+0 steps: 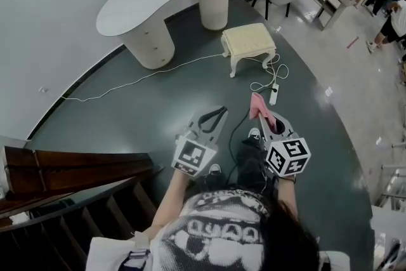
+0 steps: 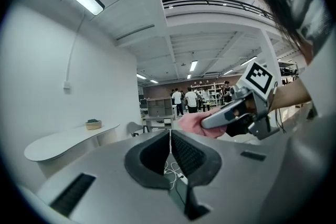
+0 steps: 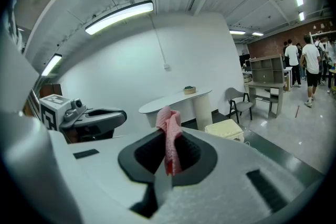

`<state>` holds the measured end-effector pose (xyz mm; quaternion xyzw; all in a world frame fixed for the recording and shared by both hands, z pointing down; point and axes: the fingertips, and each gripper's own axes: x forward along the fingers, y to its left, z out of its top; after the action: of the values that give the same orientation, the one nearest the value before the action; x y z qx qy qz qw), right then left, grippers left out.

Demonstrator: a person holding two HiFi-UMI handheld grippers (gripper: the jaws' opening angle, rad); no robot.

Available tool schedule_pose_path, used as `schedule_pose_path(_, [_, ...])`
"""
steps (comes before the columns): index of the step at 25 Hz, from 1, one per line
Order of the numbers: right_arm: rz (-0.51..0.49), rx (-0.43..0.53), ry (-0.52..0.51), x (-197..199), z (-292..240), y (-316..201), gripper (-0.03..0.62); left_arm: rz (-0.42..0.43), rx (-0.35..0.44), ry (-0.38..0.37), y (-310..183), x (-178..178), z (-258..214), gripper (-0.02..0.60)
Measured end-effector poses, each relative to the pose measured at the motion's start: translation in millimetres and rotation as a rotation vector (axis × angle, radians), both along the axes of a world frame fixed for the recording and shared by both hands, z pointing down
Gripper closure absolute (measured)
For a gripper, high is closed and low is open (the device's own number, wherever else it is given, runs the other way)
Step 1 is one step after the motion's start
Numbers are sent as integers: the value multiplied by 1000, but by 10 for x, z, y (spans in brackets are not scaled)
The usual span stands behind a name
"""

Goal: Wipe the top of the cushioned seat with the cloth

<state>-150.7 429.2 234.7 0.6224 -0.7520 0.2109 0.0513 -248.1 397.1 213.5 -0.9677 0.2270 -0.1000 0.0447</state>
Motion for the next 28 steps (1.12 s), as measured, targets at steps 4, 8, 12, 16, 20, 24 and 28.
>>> schedule_pose_path(4, [-23, -9, -26, 437, 132, -371, 583, -27, -4, -24, -364, 425, 101, 572])
schedule_pose_path(8, [-59, -36, -20, 1070, 230, -817, 583, -55, -5, -51, -773, 1049, 170, 572])
schedule_pose_path(12, [-98, -37, -32, 1682, 212, -1259, 583, -71, 6, -57, -1109, 1684, 127, 572])
schedule_pose_path(16, [-138, -32, -46, 2150, 189, -1677, 583, -100, 11, -75, -1404, 2178, 107, 572])
schedule_pose_path(20, [-171, -34, -69, 2398, 254, -1970, 583, -122, 15, -107, -1606, 2458, 158, 572])
schedule_pose_path(24, [-192, -37, -95, 2572, 323, -2144, 583, -133, 5, -132, -1734, 2650, 211, 572])
schedule_pose_path(28, [-188, -32, -114, 2757, 348, -2303, 583, -142, 19, -146, -1868, 2796, 184, 572])
